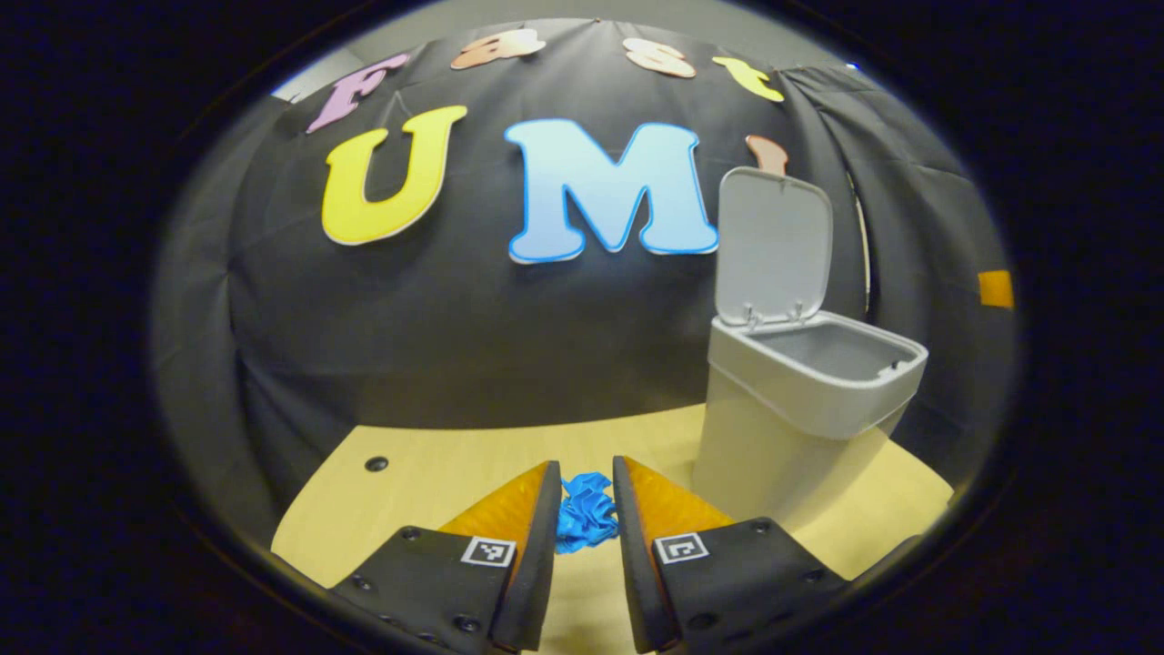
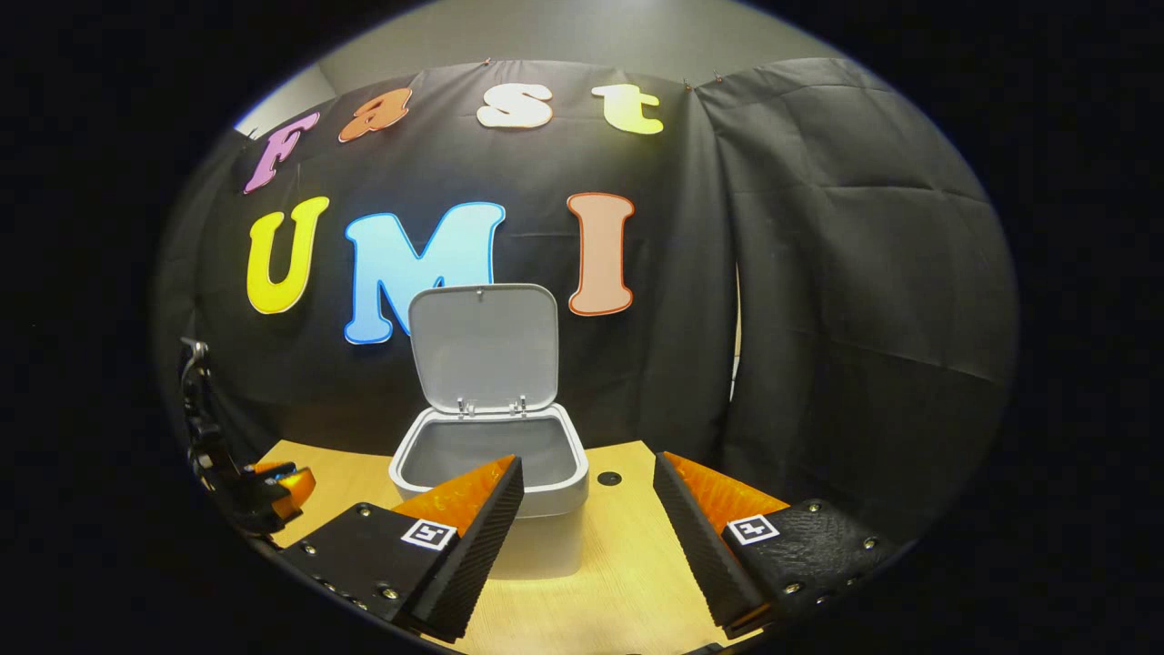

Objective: Press the lid of the desktop garbage bin to open it, pick up the crumpled paper on the desktop and throw it into the bin, then pick up the pop can on the desktop and drop it into the bin, and finally close the garbage bin lid.

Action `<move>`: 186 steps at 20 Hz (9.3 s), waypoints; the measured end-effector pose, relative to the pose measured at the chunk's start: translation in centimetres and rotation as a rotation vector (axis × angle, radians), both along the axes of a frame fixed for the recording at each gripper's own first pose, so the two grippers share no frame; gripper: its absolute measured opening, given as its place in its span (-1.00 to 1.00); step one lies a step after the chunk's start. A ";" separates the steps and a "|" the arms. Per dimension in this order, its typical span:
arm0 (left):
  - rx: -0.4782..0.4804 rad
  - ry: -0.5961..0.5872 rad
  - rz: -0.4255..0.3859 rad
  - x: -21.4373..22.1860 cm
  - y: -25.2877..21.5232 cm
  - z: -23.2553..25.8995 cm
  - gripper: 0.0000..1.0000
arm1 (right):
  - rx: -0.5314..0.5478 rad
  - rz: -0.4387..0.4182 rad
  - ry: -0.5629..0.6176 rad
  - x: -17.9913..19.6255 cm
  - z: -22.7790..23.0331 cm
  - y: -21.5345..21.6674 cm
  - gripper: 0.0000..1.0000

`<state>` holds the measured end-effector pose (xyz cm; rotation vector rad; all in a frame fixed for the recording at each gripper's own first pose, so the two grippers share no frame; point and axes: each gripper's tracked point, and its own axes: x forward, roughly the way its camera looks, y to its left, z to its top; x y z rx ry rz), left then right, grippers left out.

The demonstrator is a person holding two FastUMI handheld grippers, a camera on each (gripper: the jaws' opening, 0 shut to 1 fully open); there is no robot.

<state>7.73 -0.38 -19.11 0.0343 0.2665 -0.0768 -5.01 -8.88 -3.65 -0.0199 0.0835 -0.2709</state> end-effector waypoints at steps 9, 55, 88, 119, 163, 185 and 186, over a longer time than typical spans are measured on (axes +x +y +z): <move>-0.047 -0.180 -0.175 4.2 -10.2 10.1 -0.14 | 0.066 -0.094 0.001 -2.4 -1.5 -4.2 0.85; 0.021 -0.111 0.208 -3.1 9.3 7.9 0.73 | 0.001 0.503 0.336 2.9 -15.3 16.2 0.94; 0.022 -0.047 0.415 -8.3 21.3 5.0 0.67 | -0.028 0.528 0.675 4.8 -27.8 19.7 0.69; -0.007 -0.041 0.343 -6.2 17.2 5.3 0.71 | 0.003 0.613 0.042 9.0 0.6 22.4 0.67; 0.005 0.017 0.366 -6.1 17.3 3.2 0.65 | 0.045 0.236 0.170 15.3 -6.4 5.0 0.68; -0.005 0.043 0.383 -6.3 17.6 2.0 0.75 | -0.013 0.249 0.182 15.7 -7.4 5.8 0.70; -0.005 0.043 0.385 -6.3 17.6 2.0 0.68 | -0.013 0.248 0.179 15.7 -7.3 5.8 0.70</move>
